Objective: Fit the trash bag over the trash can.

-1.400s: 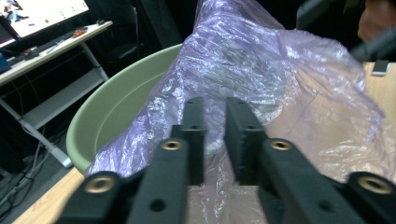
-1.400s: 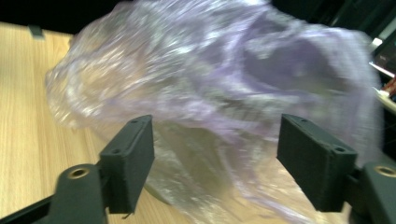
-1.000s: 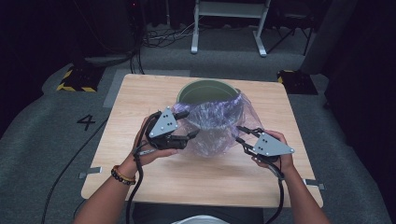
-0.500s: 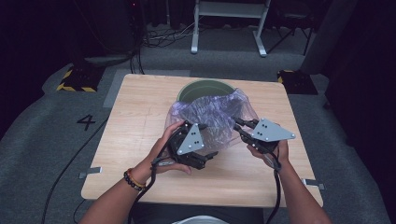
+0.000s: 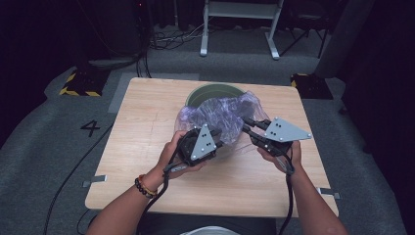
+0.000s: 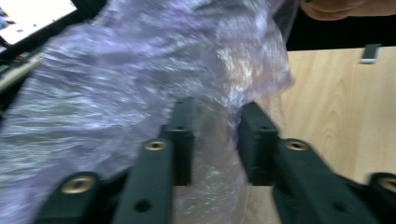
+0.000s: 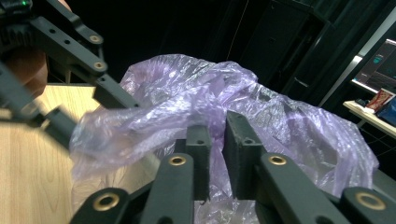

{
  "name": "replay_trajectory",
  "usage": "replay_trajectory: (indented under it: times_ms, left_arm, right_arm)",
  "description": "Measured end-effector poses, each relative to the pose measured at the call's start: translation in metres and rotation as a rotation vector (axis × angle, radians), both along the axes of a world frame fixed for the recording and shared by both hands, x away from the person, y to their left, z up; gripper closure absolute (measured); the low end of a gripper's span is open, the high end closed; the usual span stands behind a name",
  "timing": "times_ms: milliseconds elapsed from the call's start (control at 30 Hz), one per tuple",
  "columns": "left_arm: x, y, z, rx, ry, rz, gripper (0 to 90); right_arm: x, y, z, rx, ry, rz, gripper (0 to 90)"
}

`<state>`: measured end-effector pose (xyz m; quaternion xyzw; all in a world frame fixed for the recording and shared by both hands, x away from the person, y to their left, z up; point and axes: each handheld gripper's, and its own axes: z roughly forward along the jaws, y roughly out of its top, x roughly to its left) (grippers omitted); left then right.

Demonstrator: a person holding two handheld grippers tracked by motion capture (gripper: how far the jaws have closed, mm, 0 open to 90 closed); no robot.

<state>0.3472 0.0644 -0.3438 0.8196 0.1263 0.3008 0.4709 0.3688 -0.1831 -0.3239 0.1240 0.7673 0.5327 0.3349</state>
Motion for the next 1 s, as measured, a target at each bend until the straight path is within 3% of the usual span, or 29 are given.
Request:
replay_trajectory:
  times_ms: [67,133,200,233,267,300,400,433,600,633,833,867,933,967,1000]
  left_arm:
    - [0.001,0.003,0.002,0.011,-0.008,0.002,82.2]
    - [0.004,0.005,0.004,0.012,-0.024,0.009,89.4]
    - [0.007,0.009,0.007,-0.005,-0.016,0.007,89.7]
    - [0.01,0.013,0.01,-0.028,-0.015,0.013,89.8]
    - [0.01,0.013,0.01,-0.028,-0.015,0.013,89.8]
    - [0.012,0.016,0.012,-0.035,-0.014,0.012,89.8]
    - [0.014,0.021,0.015,-0.04,-0.02,0.026,89.8]
    - [0.014,0.023,0.016,-0.045,-0.02,0.032,89.8]
    - [0.02,0.031,0.021,-0.05,-0.021,0.061,89.9]
    - [0.023,0.034,0.023,-0.058,-0.019,0.072,89.9]
    - [0.03,0.042,0.028,-0.071,-0.017,0.099,89.9]
    - [0.032,0.044,0.029,-0.074,-0.014,0.105,90.0]
    - [0.035,0.048,0.031,-0.077,-0.015,0.123,89.9]
    - [0.04,0.054,0.032,-0.086,0.0,0.133,89.9]
    - [0.04,0.054,0.032,-0.086,0.0,0.133,89.9]
  right_arm:
    - [0.0,-0.001,0.0,0.0,0.0,-0.003,77.4]
    - [-0.001,-0.002,-0.001,-0.005,0.001,-0.01,69.4]
    - [-0.001,-0.003,-0.001,-0.009,-0.003,-0.025,66.0]
    - [-0.002,-0.007,-0.001,-0.009,0.005,-0.014,58.3]
    - [-0.002,-0.007,-0.001,-0.009,0.005,-0.014,58.3]
    - [-0.003,-0.013,-0.002,-0.01,-0.008,-0.039,47.1]
    - [-0.003,-0.02,-0.003,-0.004,-0.006,-0.073,39.1]
    - [-0.005,-0.028,-0.007,-0.001,-0.003,-0.096,32.5]
    - [-0.007,-0.04,-0.023,-0.046,0.033,-0.135,26.1]
    - [-0.005,-0.046,-0.032,-0.061,0.063,-0.152,24.1]
    - [0.003,-0.058,-0.051,-0.107,0.103,-0.222,22.1]
    - [0.005,-0.059,-0.054,-0.105,0.12,-0.23,25.5]
    - [0.01,-0.062,-0.06,-0.102,0.133,-0.224,46.4]
    - [0.015,-0.065,-0.065,-0.082,0.16,-0.214,63.0]
    - [0.015,-0.065,-0.065,-0.082,0.16,-0.214,63.0]
